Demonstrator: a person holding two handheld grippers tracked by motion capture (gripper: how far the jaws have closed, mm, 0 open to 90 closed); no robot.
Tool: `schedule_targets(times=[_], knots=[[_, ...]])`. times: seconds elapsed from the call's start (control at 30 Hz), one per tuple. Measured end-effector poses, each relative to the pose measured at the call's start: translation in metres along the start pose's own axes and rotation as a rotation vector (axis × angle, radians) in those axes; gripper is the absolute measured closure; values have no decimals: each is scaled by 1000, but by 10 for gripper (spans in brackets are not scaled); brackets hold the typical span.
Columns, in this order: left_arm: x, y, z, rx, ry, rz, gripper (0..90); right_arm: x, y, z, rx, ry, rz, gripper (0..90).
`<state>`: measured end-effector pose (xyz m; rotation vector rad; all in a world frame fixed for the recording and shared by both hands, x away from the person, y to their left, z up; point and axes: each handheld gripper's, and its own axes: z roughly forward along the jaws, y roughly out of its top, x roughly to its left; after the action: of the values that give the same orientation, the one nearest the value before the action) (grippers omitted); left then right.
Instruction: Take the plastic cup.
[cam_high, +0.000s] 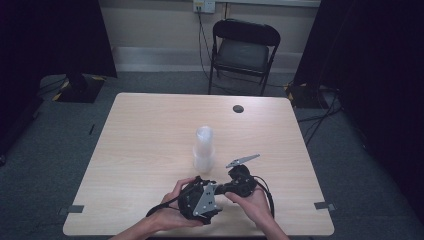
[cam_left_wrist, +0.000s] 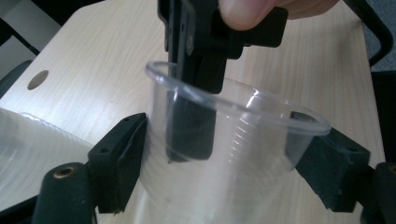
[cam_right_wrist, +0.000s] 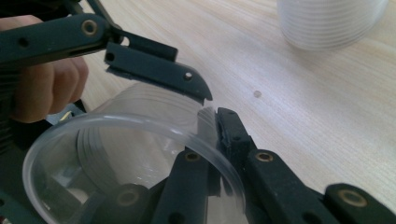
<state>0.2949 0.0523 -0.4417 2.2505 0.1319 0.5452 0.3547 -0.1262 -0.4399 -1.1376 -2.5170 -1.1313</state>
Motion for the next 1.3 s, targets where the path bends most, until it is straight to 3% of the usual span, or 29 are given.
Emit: schedule_targets(times=[0.17, 0.33, 0.63, 1.0, 1.07, 1.17, 1.2, 1.23, 1.3], knots=[[-2, 0, 2, -10, 9, 1, 235, -1, 0, 1, 0, 2, 12, 883], [-5, 3, -1, -16, 19, 37, 262, -1, -1, 4, 8, 20, 24, 876], [-4, 3, -1, -24, 22, 35, 269, -1, -1, 5, 13, 23, 29, 868], [5, 2, -2, -75, 0, -60, 297, -2, 0, 2, -16, 13, 52, 804], [9, 0, -3, -90, -4, -97, 297, 0, 0, -2, -59, 1, 42, 785], [12, -3, -2, -87, -8, -114, 294, 0, 1, -5, -75, -7, 45, 773], [17, -4, -2, -78, -20, -148, 294, -1, 1, -9, -95, -17, 43, 757], [17, -4, -2, -78, -20, -148, 294, -1, 1, -9, -95, -17, 43, 757], [20, -6, -2, -91, -34, -186, 295, -2, 1, -12, -112, -24, 42, 744]])
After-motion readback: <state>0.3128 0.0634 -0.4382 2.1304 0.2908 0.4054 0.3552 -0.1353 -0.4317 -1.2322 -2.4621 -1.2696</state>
